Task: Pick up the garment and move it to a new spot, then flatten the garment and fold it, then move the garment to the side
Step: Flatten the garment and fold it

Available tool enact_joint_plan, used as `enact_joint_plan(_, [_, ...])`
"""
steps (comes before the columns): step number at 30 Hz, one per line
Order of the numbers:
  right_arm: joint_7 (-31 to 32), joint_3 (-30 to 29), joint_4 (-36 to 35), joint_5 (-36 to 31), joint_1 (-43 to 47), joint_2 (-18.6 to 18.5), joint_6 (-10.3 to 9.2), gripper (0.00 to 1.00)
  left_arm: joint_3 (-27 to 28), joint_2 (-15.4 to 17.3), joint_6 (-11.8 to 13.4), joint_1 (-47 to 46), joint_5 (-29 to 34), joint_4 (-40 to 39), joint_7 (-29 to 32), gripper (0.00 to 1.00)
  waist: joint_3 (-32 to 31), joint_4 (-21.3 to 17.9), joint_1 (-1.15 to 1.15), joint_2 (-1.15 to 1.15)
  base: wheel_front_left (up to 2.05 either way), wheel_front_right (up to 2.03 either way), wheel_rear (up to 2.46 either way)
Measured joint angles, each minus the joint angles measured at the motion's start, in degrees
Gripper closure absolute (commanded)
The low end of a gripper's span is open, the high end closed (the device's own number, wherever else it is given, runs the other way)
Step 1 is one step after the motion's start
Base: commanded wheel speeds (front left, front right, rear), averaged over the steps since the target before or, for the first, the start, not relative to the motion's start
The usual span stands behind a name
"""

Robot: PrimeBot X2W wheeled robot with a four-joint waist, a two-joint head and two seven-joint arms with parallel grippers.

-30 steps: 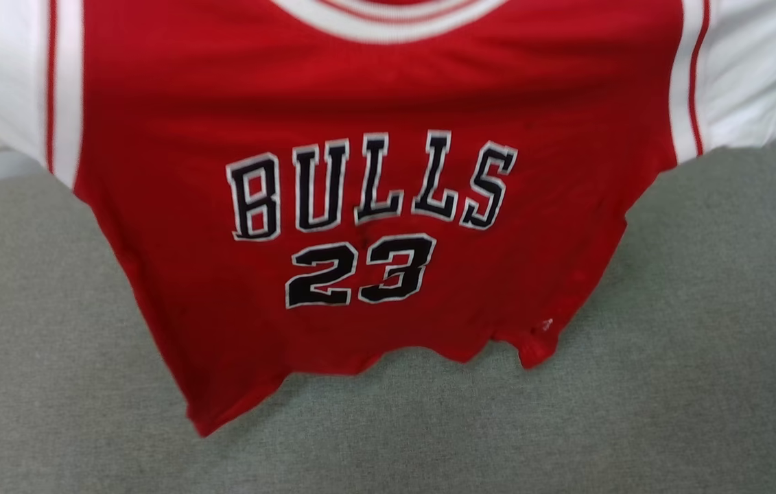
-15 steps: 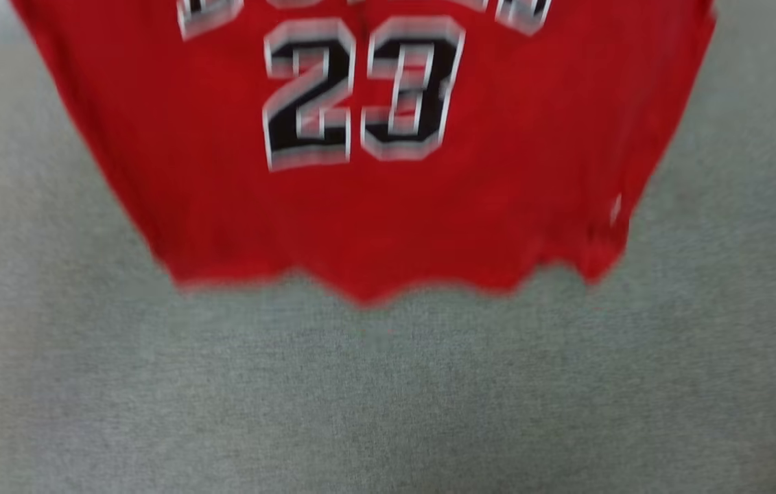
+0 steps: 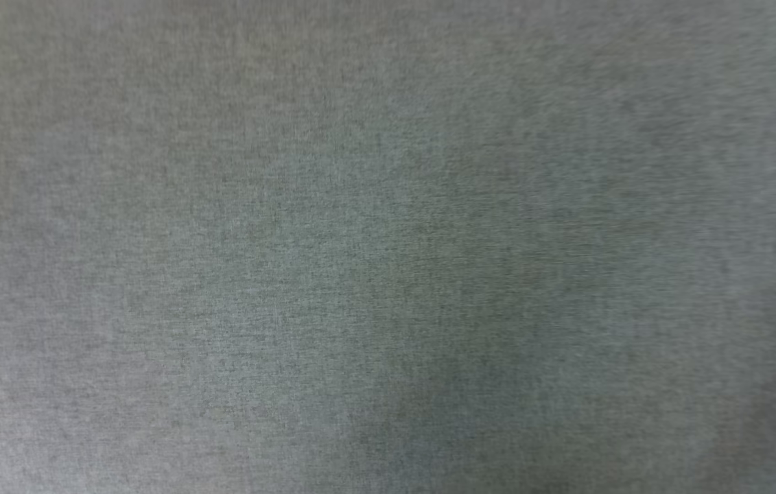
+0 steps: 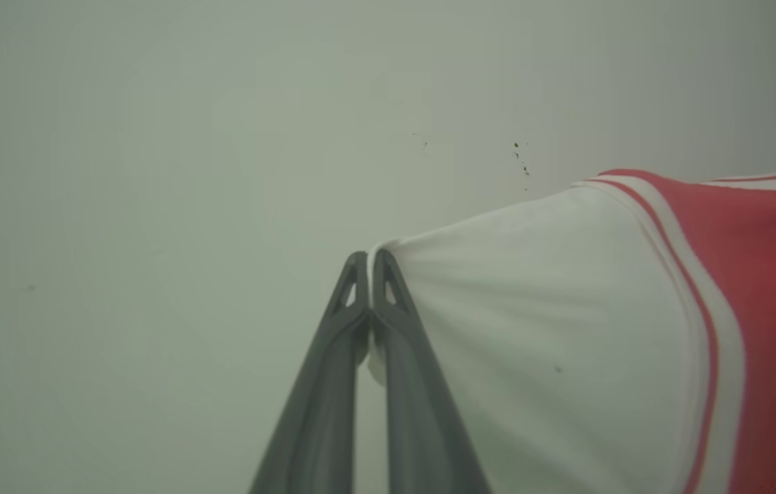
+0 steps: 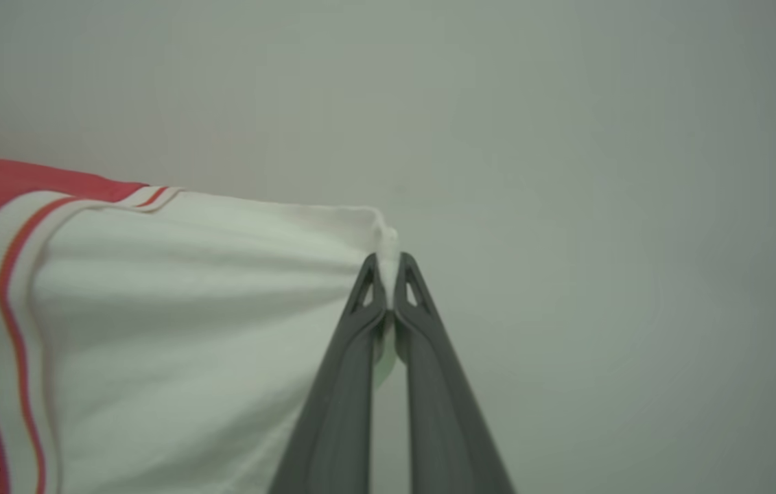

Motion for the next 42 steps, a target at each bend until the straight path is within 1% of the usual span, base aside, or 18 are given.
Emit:
enact_joint_plan(5, [-2.8,1.5,7.8,-2.7,-3.4,2.0,0.01,1.00,-3.3,-3.7,-1.1,-4.0,1.5,10.1,-4.8,1.00,3.7,1.4,0.00,0.00,0.00,0.00,0.00])
enact_joint_plan(7, [-4.2,1.8,9.8,-3.0,-3.3,2.2,0.00,1.00,-4.4,-5.7,-1.5,-3.9,1.4,13.6,-6.5,1.00,4.3,2.3,0.01,0.00,0.00,0.00,0.00])
enact_joint_plan(10, [-6.3,2.7,12.4,-3.2,-0.9,2.9,0.01,1.00,-5.6,-7.6,-2.0,-1.6,1.3,17.4,-8.3,1.00,4.0,3.3,0.00,0.00,0.00,0.00,0.00])
enact_joint_plan(13, [-8.2,3.5,14.8,-2.4,3.6,3.2,0.01,1.00,-6.5,-9.5,-2.4,3.4,0.7,20.0,-9.1,1.00,2.4,3.5,0.00,0.00,0.00,0.00,0.00])
enact_joint_plan(16, [-9.9,5.0,16.9,-0.8,9.0,3.0,0.01,1.00,-6.6,-11.3,-2.5,9.8,0.3,19.9,-9.1,1.00,0.2,3.7,0.00,0.00,0.00,0.00,0.00])
enact_joint_plan(18, [-10.4,6.0,18.0,1.5,13.3,3.1,0.00,1.00,-6.2,-12.0,-2.6,15.4,0.3,18.3,-9.2,1.00,-1.6,3.8,-0.01,0.00,0.00,0.00,0.00])
enact_joint_plan(21, [-10.3,8.0,18.3,6.9,20.9,2.8,0.01,1.00,-6.9,-13.3,-2.8,25.6,0.5,16.4,-9.2,1.00,-4.8,3.9,-0.01,0.00,0.00,0.00,0.00])
enact_joint_plan(23, [-9.7,10.3,17.2,9.8,26.6,1.4,0.01,1.00,-8.0,-13.5,-2.8,32.3,0.7,15.4,-9.2,1.00,-7.2,3.9,-0.01,0.00,0.00,0.00,0.00])
enact_joint_plan(24, [-8.7,12.1,15.0,14.9,35.6,-0.5,0.00,1.00,-8.6,-13.6,-2.8,41.3,-0.9,13.7,-9.2,1.00,-11.0,3.9,-0.01,0.00,0.00,0.00,0.00])
enact_joint_plan(27, [-7.7,14.3,11.3,18.7,45.5,-3.2,0.01,1.00,-11.1,-13.8,-2.9,50.6,-3.4,12.1,-9.3,1.00,-14.8,4.0,-0.02,0.00,0.00,0.00,0.00])
enact_joint_plan(29, [-6.9,14.4,8.9,21.7,51.7,-4.7,0.00,1.00,-11.9,-13.2,-2.9,56.3,-5.0,11.5,-9.2,1.00,-17.3,4.0,-0.03,0.00,0.00,0.00,0.00])
enact_joint_plan(32, [-5.3,15.3,4.9,24.8,59.7,-6.6,0.01,1.00,-12.2,-11.8,-2.9,63.8,-6.9,9.9,-9.1,1.00,-20.8,3.7,-0.03,0.00,0.00,0.00,0.00])
enact_joint_plan(36, [-3.8,16.3,0.8,27.3,69.0,-9.7,0.01,1.00,-12.4,-10.4,-1.5,72.4,-8.2,7.6,-8.9,1.00,-24.8,3.0,-0.03,0.00,0.00,0.00,0.00])
enact_joint_plan(40, [-3.3,15.9,-1.5,28.6,75.8,-11.9,0.01,1.00,-13.2,-8.7,-0.3,79.6,-8.8,6.0,-7.7,1.00,-28.0,2.1,-0.04,0.00,0.00,0.00,0.00])
enact_joint_plan(42, [-3.0,15.4,-2.2,29.3,78.5,-12.3,0.01,1.00,-13.1,-8.1,0.4,82.8,-9.9,5.0,-7.2,1.00,-29.3,1.6,-0.04,0.00,0.00,0.00,0.00])
